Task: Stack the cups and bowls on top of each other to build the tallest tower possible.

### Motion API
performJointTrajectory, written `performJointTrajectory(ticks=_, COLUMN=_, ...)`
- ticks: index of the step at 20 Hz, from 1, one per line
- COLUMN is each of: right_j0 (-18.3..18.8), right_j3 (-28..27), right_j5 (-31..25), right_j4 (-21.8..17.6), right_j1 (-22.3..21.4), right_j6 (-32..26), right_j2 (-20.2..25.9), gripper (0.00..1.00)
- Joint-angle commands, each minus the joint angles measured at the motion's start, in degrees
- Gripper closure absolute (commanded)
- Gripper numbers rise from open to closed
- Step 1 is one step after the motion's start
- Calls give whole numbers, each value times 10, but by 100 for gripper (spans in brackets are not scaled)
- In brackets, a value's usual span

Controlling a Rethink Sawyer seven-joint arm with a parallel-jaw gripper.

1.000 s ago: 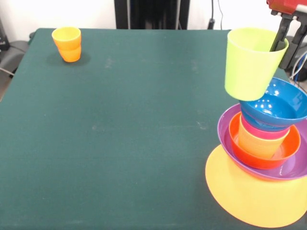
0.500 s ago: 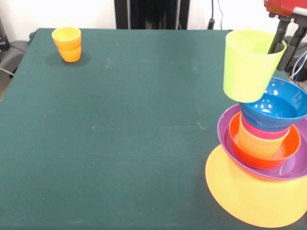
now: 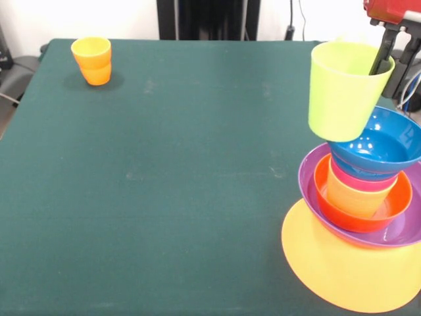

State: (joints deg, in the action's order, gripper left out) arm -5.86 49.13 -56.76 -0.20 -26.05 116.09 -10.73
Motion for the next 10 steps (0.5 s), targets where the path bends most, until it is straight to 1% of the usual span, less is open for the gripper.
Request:
performJointTrajectory(ticks=1, right_j0=2, right_j3=88, right_j5=-2, right_j4=-6, right_j1=-7, right_j6=-26, right_j2=62, gripper=100)
performJointTrajectory(ticks=10, right_j0=-6, right_j3=81, right_j5=-10, right_j4=-2, right_j1=-4, right_j6=-8, right_j2=62, gripper=100)
